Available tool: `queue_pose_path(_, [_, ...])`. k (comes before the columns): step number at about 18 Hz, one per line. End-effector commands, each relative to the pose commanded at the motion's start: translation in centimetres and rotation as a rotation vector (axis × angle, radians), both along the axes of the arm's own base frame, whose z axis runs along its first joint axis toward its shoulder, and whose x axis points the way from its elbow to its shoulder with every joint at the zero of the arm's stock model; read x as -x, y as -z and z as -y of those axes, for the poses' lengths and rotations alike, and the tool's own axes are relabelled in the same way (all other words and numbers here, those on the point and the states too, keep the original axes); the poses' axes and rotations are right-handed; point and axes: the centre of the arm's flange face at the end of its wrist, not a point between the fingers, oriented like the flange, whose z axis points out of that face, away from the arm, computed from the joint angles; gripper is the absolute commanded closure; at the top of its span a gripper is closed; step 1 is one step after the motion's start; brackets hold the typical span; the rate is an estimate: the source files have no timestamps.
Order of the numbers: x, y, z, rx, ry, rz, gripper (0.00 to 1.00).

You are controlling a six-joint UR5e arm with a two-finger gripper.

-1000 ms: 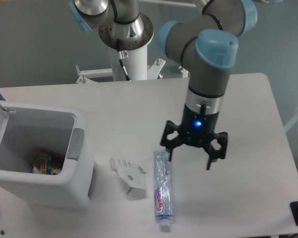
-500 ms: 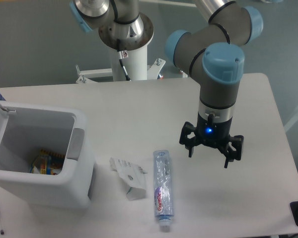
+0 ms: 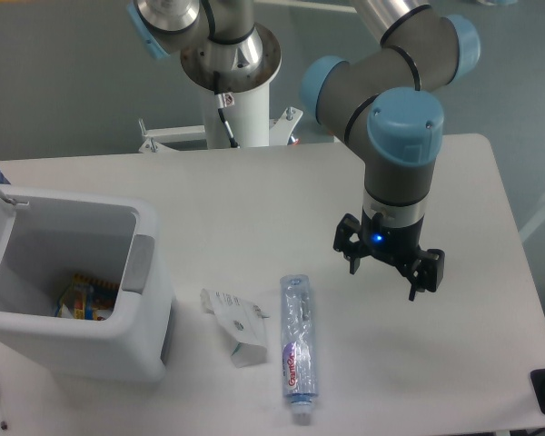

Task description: Open the trash can

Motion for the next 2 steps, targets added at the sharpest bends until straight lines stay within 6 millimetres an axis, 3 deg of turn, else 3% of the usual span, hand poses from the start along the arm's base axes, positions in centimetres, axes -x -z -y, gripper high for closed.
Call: queue_pose_path(2, [0.01,-0.02,-0.01,-0.001,0.000,-0.001,0.00])
